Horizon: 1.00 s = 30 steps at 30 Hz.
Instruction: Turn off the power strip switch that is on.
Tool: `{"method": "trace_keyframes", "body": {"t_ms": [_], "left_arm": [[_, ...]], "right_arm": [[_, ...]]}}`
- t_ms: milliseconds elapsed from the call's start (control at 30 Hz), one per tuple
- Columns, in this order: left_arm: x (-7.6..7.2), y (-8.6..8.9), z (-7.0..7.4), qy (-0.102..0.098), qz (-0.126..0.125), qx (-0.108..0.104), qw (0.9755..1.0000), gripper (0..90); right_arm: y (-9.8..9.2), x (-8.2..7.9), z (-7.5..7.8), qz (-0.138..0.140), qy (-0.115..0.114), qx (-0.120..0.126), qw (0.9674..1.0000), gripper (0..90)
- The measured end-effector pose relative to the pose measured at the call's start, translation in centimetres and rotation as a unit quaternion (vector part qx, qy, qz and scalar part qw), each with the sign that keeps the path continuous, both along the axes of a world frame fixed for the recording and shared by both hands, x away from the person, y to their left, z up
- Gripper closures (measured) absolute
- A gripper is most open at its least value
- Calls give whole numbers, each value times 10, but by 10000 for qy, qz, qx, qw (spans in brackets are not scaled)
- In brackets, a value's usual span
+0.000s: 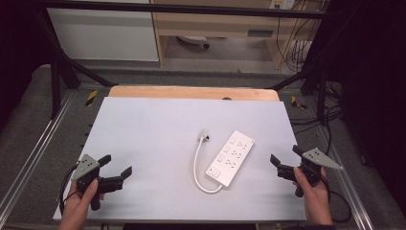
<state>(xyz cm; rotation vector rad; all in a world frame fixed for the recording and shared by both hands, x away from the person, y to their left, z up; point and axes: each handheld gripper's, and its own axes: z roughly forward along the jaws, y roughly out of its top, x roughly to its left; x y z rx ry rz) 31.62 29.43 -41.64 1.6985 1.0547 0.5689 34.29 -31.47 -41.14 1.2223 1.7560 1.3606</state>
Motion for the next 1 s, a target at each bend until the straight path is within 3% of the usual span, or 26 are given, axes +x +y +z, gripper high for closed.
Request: {"method": "trace_keyframes", "body": {"t_ms": [500,667,867,1000], "left_arm": [[0,0,0,-9,-18,23,10000,56],[0,-1,0,-13,-24,31,10000,56],[0,-1,0,-17,-27,35,10000,56],[0,-1,1,-21,-32,38,10000,56]], "right_arm": [[11,6,-19,236,366,-177,9989,24],[18,9,-27,416,552,-204,9974,26],[35,17,-34,663,720,-434,9943,25],[40,23,-36,689,731,-547,9934,26]]}}
